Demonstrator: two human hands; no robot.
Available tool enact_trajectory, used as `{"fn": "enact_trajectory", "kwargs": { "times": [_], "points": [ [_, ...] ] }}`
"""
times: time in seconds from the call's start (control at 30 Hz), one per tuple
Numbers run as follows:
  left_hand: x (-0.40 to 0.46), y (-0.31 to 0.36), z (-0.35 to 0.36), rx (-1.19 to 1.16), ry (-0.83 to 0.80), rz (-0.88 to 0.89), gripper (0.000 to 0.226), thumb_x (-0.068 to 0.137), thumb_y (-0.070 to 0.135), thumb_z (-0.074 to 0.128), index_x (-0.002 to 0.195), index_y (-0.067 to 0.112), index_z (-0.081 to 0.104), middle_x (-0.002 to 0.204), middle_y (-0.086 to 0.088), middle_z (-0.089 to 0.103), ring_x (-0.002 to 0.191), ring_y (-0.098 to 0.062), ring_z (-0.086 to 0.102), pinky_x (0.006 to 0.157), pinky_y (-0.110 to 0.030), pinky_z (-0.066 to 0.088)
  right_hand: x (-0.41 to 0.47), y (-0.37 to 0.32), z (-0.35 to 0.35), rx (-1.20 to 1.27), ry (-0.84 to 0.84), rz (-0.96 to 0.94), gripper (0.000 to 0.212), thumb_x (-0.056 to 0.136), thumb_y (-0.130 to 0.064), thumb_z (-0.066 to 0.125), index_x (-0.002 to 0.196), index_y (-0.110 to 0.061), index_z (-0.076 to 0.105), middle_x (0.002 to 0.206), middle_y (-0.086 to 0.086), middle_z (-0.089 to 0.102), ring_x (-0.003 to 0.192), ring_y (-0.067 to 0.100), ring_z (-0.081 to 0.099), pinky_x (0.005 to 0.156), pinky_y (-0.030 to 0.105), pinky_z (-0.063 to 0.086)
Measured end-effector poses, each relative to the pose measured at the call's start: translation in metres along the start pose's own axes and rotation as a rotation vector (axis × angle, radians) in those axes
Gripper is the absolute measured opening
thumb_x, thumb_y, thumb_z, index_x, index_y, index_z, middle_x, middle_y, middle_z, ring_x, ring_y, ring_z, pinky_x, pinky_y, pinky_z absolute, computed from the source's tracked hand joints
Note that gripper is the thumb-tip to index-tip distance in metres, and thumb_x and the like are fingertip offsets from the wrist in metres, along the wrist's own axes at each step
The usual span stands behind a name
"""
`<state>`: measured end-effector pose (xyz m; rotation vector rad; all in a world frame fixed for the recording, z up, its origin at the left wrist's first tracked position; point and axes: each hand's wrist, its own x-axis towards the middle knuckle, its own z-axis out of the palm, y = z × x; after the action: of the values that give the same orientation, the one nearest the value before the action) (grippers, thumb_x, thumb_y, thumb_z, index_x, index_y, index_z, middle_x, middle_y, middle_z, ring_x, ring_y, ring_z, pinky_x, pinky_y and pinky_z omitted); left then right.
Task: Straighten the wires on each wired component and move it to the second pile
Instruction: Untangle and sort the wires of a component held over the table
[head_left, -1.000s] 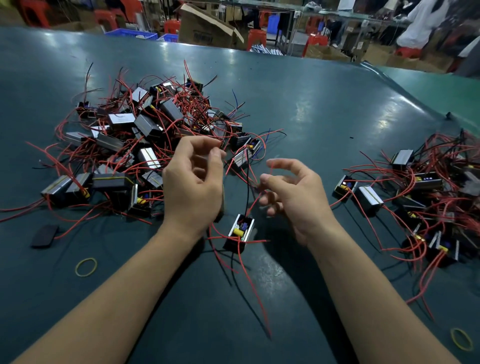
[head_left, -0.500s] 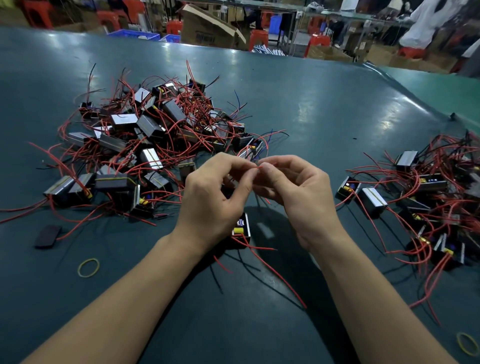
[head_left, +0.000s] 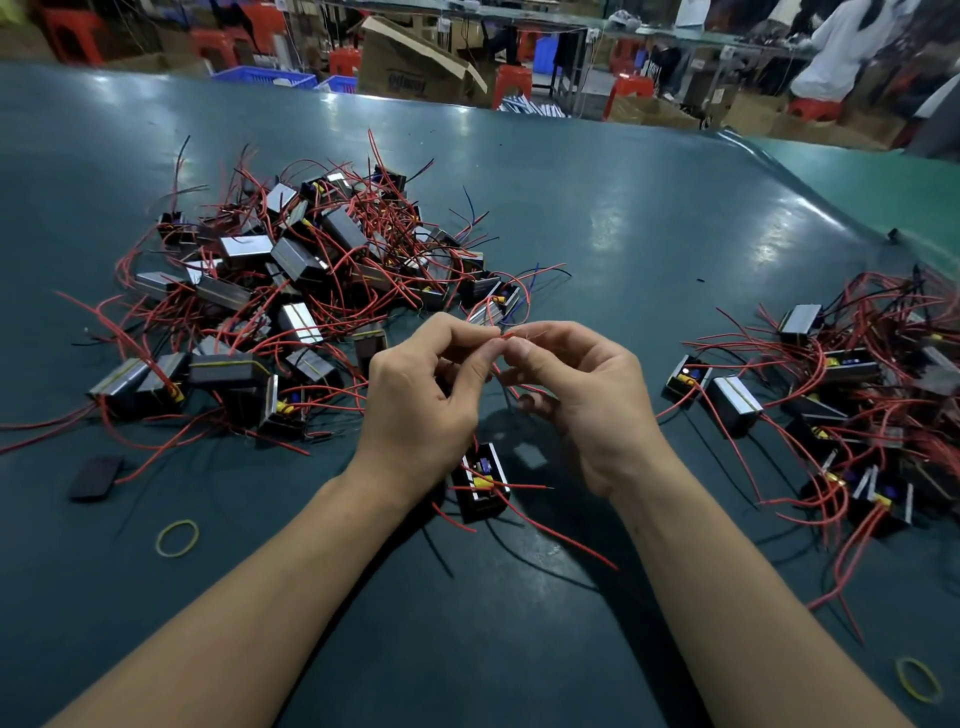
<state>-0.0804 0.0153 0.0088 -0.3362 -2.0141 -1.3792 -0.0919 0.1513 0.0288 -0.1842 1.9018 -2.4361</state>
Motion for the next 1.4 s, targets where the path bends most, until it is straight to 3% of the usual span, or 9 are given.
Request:
{"fn": "enact_trajectory", "kwargs": {
  "times": [0.1,0.2,0.3,0.43,0.57,0.77,1.0,1.23,1.4],
  "points": [
    [0.0009,-0.0004,-0.0030,0.035,-0.013,0.022,0.006,0.089,0.008,0.069,0.092,0.004,0.071,0.080,0.008,0.068,0.071,-0.006,0.065,0.064,-0.022,0.052,-0.0011,-0.0008,-0.0006,-0.042,-0.041,-0.036,0.003,0.086,-0.009,0.070,0.087,-0.011,0.072,0.079,0.005,0.071,0.071,0.015,0.067,0.054,0.021,0.051],
    [0.0008,0.0002,-0.0037,0.069,-0.045,0.043,0.004,0.089,0.008,0.068,0.090,0.004,0.071,0.073,0.005,0.065,0.062,-0.007,0.059,0.056,-0.019,0.045,-0.0019,0.0002,0.0019,-0.104,0.003,-0.111,0.002,0.088,-0.009,0.069,0.086,-0.009,0.070,0.073,0.003,0.071,0.062,0.014,0.066,0.050,0.021,0.051],
    [0.0010,0.0013,-0.0029,0.071,-0.055,0.048,0.003,0.089,0.006,0.067,0.090,0.004,0.070,0.072,0.014,0.061,0.061,0.003,0.057,0.058,-0.010,0.039,-0.0020,-0.0008,0.0020,-0.124,0.040,-0.119,0.012,0.093,-0.011,0.063,0.086,-0.004,0.070,0.070,0.005,0.070,0.058,0.016,0.066,0.046,0.024,0.051],
    [0.0015,-0.0007,-0.0035,0.094,-0.065,0.043,0.007,0.090,0.008,0.068,0.094,0.007,0.072,0.076,0.008,0.064,0.064,-0.001,0.056,0.059,-0.015,0.042,-0.0018,-0.0038,-0.0004,-0.143,0.031,-0.077,0.019,0.097,-0.011,0.056,0.086,-0.002,0.068,0.067,0.005,0.069,0.058,0.016,0.067,0.044,0.024,0.050],
    [0.0002,-0.0006,-0.0045,0.062,-0.112,0.046,0.012,0.089,0.008,0.069,0.100,0.009,0.074,0.084,0.004,0.072,0.071,-0.007,0.067,0.065,-0.028,0.055,-0.0021,-0.0048,-0.0009,-0.073,0.043,-0.047,0.019,0.097,-0.011,0.056,0.088,-0.001,0.068,0.066,0.004,0.069,0.058,0.014,0.066,0.044,0.022,0.050],
    [0.0021,-0.0011,-0.0037,0.097,-0.044,0.030,0.009,0.089,0.008,0.069,0.097,0.006,0.074,0.084,0.003,0.071,0.072,-0.004,0.064,0.068,-0.018,0.049,-0.0023,-0.0036,-0.0008,-0.035,0.033,0.026,0.009,0.091,-0.008,0.064,0.083,-0.007,0.069,0.069,0.004,0.071,0.059,0.016,0.069,0.049,0.021,0.051],
    [0.0021,0.0005,-0.0029,0.081,-0.041,-0.006,0.006,0.090,0.009,0.069,0.094,0.008,0.073,0.084,0.001,0.069,0.070,-0.010,0.063,0.065,-0.024,0.050,-0.0031,-0.0034,-0.0010,-0.067,0.017,-0.013,0.005,0.090,-0.005,0.066,0.094,-0.007,0.068,0.073,0.002,0.072,0.059,0.018,0.069,0.045,0.023,0.051],
    [0.0018,0.0010,-0.0038,0.019,-0.045,-0.054,0.007,0.091,0.010,0.067,0.096,0.008,0.072,0.082,0.002,0.071,0.076,-0.011,0.069,0.069,-0.025,0.055,-0.0045,-0.0030,0.0022,-0.083,0.030,-0.041,0.006,0.091,-0.005,0.065,0.089,-0.011,0.064,0.081,0.007,0.071,0.060,0.020,0.069,0.042,0.025,0.049],
    [0.0019,0.0015,-0.0048,-0.008,-0.049,-0.037,0.006,0.091,0.008,0.067,0.094,0.005,0.071,0.083,0.006,0.071,0.075,-0.004,0.070,0.066,-0.013,0.051,-0.0050,-0.0020,0.0072,-0.039,0.021,-0.070,0.008,0.090,-0.003,0.065,0.087,-0.010,0.064,0.081,0.011,0.071,0.060,0.020,0.068,0.042,0.024,0.049]
  ]
}}
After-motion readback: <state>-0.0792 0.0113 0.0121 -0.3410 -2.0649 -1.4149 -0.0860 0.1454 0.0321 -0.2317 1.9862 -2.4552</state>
